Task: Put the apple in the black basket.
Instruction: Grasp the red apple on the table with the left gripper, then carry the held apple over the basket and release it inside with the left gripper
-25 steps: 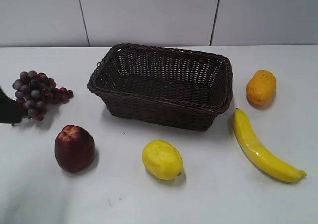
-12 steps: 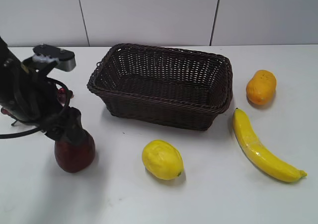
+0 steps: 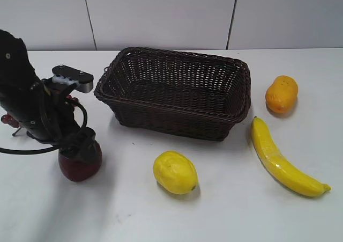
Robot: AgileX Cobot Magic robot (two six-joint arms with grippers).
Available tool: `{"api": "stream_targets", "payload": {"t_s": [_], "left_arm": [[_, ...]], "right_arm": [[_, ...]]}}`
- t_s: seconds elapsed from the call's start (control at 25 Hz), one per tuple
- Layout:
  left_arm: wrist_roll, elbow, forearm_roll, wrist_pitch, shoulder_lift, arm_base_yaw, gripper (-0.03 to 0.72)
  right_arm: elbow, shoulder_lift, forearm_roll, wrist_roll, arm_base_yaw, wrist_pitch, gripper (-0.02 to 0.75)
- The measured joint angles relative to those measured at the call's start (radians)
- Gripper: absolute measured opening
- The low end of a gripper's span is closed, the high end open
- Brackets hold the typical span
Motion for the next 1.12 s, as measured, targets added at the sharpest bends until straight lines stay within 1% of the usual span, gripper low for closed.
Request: {"api": "stream_targets", "payload": {"t_s": [0.16,0.28,0.4,0.48,0.6,0.8,0.92,1.12], "left_arm": [[0.000,-0.003,0.004,0.052,-0.010,0.000,0.597],[0.000,-0.005,0.006,0.101,-0.072,0.000,0.597],[0.000,-0.060,0.009,0.135,-0.159,0.000,0.597],[0.000,-0.137,0.006,0.142,-0.201,0.000,0.597],[0.000,-0.305,-0.026,0.149,-0.208,0.000,0.596],[0.000,-0.574,-0.092,0.179,-0.103,-0.006,0.596],[0.000,-0.686,-0.097,0.190,0.005,-0.034,0.594],[0.000,-0.783,-0.095,0.189,0.188,-0.107,0.594]], "right_arm": [[0.000,0.000,0.000,0.000,0.000,0.000,0.588],[0.000,0.000,0.000,0.000,0.000,0.000,0.588],[0.000,0.000,0.000,0.000,0.000,0.000,0.588],[0.000,0.000,0.000,0.000,0.000,0.000,0.588],[0.000,0.000,0.000,0.000,0.000,0.000,0.588],[0.000,0.000,0.000,0.000,0.000,0.000,0.588],[0.000,0.000,0.000,0.000,0.000,0.000,0.588],[0.000,0.000,0.000,0.000,0.000,0.000,0.588]]}}
